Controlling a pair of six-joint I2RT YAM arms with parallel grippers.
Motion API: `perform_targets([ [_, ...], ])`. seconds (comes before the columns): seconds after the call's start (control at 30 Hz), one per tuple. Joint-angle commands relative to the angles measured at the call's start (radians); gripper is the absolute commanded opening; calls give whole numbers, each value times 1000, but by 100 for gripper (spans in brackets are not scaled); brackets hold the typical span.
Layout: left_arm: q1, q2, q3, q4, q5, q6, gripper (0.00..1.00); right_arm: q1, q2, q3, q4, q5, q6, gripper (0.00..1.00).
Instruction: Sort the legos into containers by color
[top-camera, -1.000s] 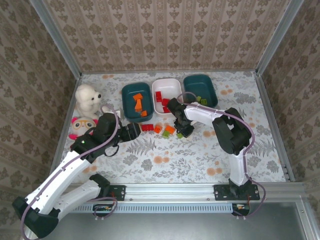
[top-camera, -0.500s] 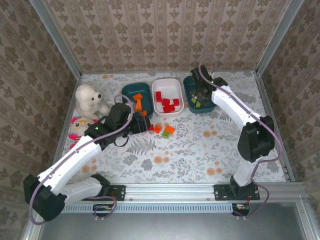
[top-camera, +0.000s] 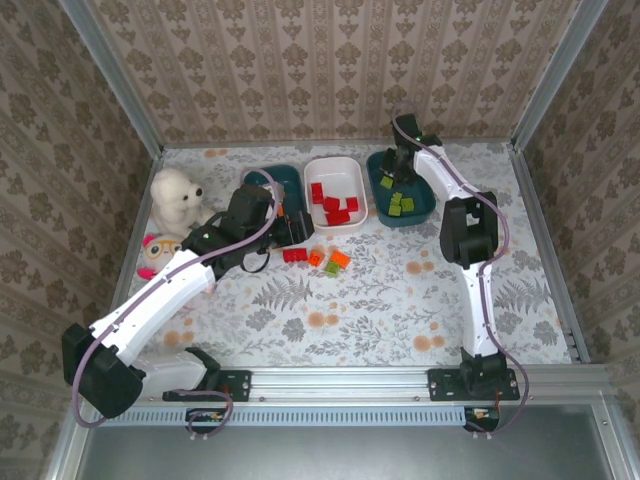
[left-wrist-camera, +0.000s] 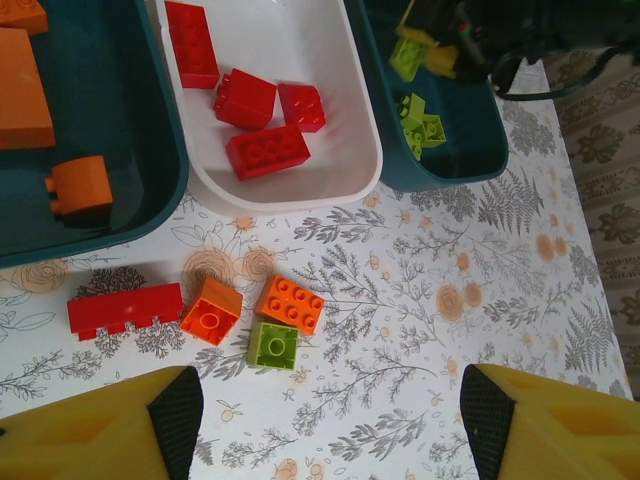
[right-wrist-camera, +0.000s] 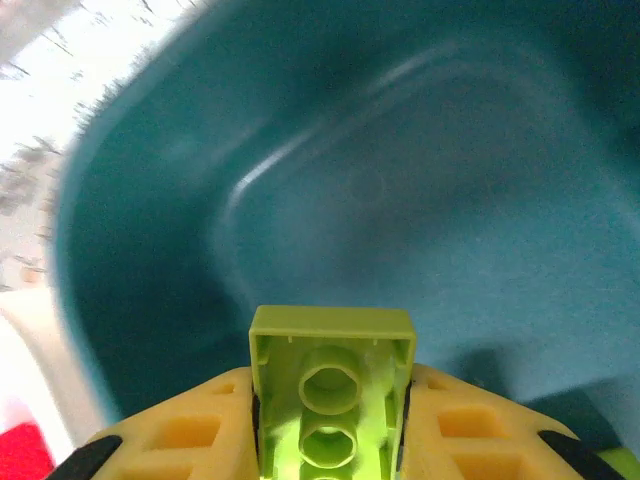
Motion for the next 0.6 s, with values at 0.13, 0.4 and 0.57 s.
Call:
perform_targets([
  [0.13,-3,6,27,-18,-22,20,72,-10,59,53,-79,-73,-50,38],
  [0.4,-8,47,66,-61,-22,52,72,-13,-97,21,-88,-22,-74,64],
  [0.57,-17,103,110,-86,-10,81,73,-7,-320,-96,-16,6,-76,64],
])
